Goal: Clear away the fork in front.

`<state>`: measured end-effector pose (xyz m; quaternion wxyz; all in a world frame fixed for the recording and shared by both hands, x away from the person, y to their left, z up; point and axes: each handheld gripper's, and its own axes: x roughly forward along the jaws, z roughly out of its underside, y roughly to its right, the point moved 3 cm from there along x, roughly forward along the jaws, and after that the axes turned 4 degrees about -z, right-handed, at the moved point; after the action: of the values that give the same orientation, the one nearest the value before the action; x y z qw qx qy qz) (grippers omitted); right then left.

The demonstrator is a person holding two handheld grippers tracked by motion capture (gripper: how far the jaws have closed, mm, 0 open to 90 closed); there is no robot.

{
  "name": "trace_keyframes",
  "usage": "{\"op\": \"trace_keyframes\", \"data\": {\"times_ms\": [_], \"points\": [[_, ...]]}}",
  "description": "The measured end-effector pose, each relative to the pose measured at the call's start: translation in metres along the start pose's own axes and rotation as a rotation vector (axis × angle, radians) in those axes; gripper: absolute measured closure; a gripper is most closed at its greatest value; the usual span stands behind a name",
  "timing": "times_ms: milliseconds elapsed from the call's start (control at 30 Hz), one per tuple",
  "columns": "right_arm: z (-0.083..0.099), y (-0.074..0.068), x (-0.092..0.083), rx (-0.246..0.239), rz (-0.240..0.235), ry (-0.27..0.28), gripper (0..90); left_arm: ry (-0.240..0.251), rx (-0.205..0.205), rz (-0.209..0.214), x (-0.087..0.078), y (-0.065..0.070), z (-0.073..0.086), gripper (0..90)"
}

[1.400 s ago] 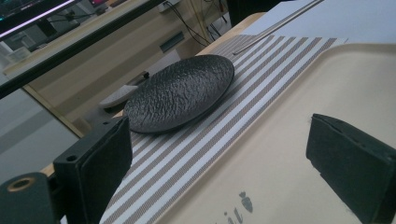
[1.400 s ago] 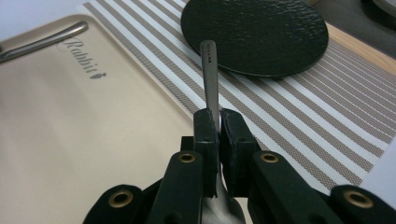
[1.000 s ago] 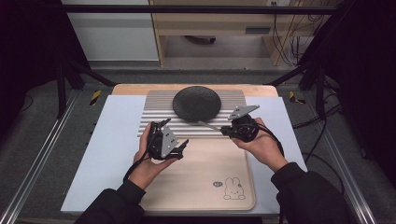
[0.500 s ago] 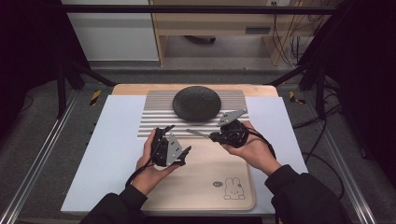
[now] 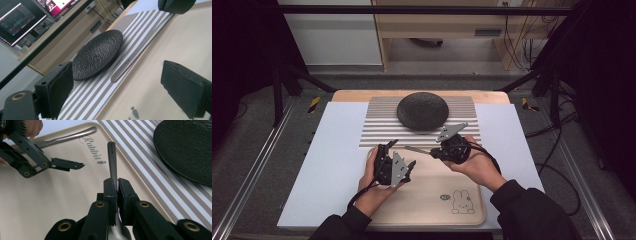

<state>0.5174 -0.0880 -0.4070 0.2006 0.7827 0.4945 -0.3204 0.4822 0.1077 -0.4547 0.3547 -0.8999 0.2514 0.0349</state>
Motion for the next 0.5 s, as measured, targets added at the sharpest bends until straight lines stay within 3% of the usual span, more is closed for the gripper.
{"op": "trace_keyframes", "data": {"times_ms": [100, 233, 500], "points": [[-0.001, -0.002, 0.001, -0.003, -0.002, 0.003, 85.7, -0.002, 0.009, -0.012, 0.000, 0.000, 0.001, 11.7], [-0.003, -0.003, 0.005, -0.003, 0.009, -0.011, 85.7, -0.019, 0.050, -0.058, -0.003, 0.002, 0.003, 13.4], [-0.008, -0.008, 0.012, -0.017, -0.006, -0.011, 85.7, -0.031, 0.111, -0.070, -0.004, 0.009, 0.005, 17.0]]}}
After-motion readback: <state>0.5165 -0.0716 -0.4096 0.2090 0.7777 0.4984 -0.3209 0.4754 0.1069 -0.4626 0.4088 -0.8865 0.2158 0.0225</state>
